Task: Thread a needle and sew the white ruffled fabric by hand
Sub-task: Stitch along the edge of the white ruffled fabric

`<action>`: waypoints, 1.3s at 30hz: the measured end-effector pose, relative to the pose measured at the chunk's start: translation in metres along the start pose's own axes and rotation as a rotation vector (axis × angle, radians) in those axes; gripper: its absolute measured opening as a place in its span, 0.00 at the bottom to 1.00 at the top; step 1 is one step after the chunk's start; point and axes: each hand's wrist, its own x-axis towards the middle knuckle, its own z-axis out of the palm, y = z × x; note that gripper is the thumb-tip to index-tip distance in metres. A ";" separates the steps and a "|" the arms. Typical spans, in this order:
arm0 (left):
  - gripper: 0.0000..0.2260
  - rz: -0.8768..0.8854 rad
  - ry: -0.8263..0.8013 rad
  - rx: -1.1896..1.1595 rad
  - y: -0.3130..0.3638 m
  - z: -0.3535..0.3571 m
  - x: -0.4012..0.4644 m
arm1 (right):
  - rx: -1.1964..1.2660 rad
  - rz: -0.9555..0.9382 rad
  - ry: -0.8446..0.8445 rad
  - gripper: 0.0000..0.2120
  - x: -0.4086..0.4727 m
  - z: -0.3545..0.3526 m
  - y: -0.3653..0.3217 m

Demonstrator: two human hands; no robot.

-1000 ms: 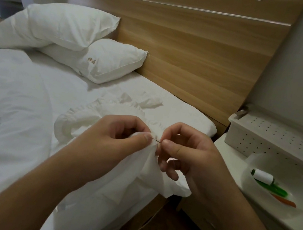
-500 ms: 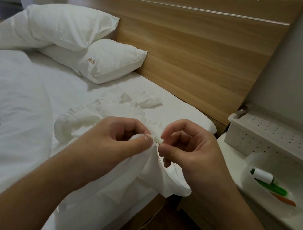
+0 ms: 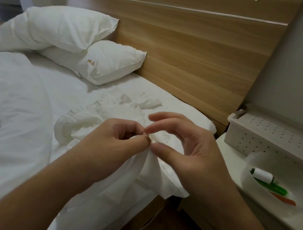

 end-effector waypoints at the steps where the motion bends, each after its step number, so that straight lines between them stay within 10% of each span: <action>1: 0.09 -0.007 -0.002 0.003 0.000 0.000 0.000 | -0.041 -0.045 0.016 0.12 0.000 0.003 0.000; 7: 0.13 -0.130 -0.007 -0.029 -0.002 -0.001 0.002 | -0.212 -0.240 0.216 0.08 -0.003 0.012 0.009; 22: 0.10 -0.105 0.002 0.238 -0.010 -0.002 0.007 | 0.677 0.114 0.409 0.05 0.006 -0.013 -0.020; 30: 0.09 -0.099 0.053 0.274 -0.014 0.002 0.007 | -0.661 0.019 -0.040 0.14 -0.004 -0.018 0.008; 39: 0.06 0.079 -0.056 0.193 -0.004 0.006 0.001 | -0.454 0.190 0.354 0.16 0.003 -0.007 0.019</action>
